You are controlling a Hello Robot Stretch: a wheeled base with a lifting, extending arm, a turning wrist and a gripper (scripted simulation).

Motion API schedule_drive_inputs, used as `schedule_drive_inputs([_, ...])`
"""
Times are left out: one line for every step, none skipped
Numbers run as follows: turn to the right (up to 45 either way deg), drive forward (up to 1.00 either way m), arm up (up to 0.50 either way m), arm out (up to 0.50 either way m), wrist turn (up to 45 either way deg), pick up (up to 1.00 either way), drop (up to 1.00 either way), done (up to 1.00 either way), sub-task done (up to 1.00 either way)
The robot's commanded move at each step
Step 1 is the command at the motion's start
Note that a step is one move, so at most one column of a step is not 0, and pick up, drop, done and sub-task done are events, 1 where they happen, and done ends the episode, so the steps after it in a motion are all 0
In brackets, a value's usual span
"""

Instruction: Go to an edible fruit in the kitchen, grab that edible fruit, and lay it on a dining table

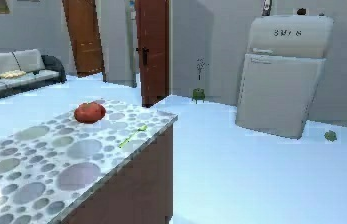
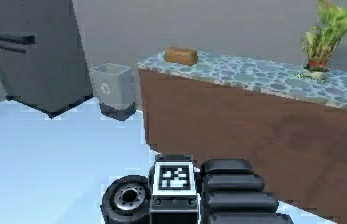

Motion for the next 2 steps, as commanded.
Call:
schedule_drive_inputs([30.0, 0.00, 0.00, 0.00, 0.0, 0.00, 0.00, 0.00, 0.00])
schedule_drive_inputs([0.0, 1.00, 0.00, 0.00, 0.0, 0.00, 0.00, 0.00, 0.00])
